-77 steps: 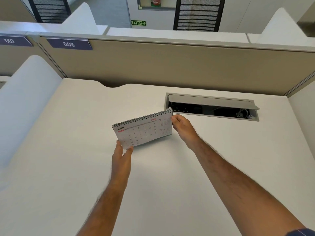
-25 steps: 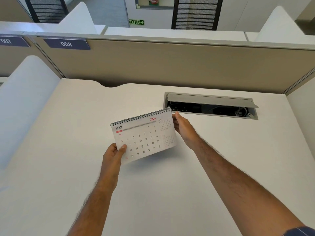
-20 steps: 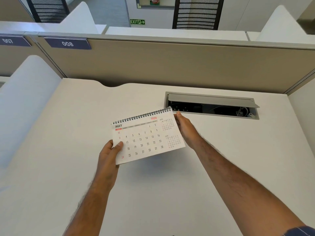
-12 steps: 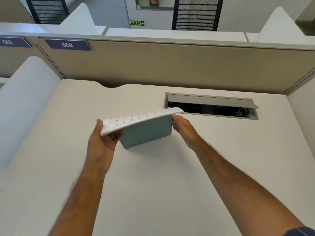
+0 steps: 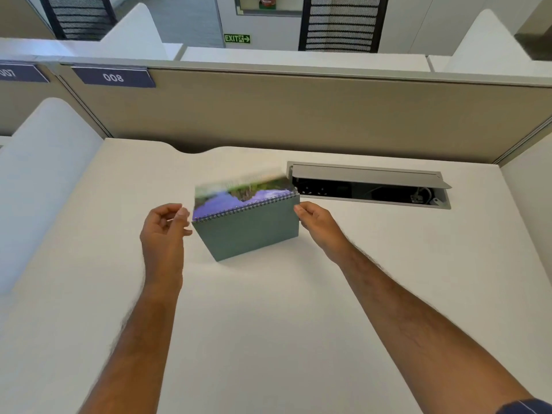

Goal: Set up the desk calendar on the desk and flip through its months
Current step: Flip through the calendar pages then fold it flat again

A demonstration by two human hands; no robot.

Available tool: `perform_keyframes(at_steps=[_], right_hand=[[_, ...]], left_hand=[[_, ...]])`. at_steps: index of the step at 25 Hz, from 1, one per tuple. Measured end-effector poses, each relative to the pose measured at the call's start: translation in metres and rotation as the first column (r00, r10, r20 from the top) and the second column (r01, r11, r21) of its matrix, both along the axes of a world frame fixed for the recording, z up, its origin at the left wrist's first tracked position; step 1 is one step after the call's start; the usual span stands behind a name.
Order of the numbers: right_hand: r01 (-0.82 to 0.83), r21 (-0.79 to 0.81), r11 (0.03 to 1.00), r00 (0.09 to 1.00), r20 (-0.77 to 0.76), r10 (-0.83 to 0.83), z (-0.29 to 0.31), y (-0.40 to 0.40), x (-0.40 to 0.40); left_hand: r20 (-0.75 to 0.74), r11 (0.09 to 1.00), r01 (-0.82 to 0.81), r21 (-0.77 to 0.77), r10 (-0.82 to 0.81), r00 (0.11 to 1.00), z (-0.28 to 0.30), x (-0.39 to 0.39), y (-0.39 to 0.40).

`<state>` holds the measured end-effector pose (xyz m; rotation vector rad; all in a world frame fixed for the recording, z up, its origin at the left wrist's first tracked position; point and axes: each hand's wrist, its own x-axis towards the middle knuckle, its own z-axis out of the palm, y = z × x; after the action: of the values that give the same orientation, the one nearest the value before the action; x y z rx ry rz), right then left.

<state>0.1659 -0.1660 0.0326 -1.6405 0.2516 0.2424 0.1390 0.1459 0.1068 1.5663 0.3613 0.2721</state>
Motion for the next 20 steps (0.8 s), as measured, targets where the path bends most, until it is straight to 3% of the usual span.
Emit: perform_keyframes(at_steps=[3,9,12,16,20], right_hand=[[-0.01,-0.006,1.0,0.999,0.035,0.011,0.002,0.002,0.0],[-0.075,0.024,0.997,0.991,0.112,0.072,0.0,0.01,-0.021],[-0.111,0.004,0.994,0.979,0.174,0.109,-0.009,0.024,-0.054],[-0.18,-0.133,0.975,0.967,0.157,0.2,-0.022,0.054,-0.097],[-0.406,-0.296,0.864,0.881,0.125,0.457,-0.01,0.084,-0.118]], left_hand=[[-0.127,0.989,-0.043,0.14,0.061,0.99,-0.015,-0.012,-0.007],[-0.325,0.989,0.1,-0.105,-0.129,0.937,-0.035,-0.034,-0.046],[-0.355,0.978,0.125,-0.169,-0.179,0.918,-0.029,-0.032,-0.058],[-0.355,0.97,0.201,-0.135,-0.237,0.905,-0.023,-0.031,-0.067],[-0.32,0.968,0.242,-0.066,-0.25,0.914,-0.025,-0.027,-0.062]])
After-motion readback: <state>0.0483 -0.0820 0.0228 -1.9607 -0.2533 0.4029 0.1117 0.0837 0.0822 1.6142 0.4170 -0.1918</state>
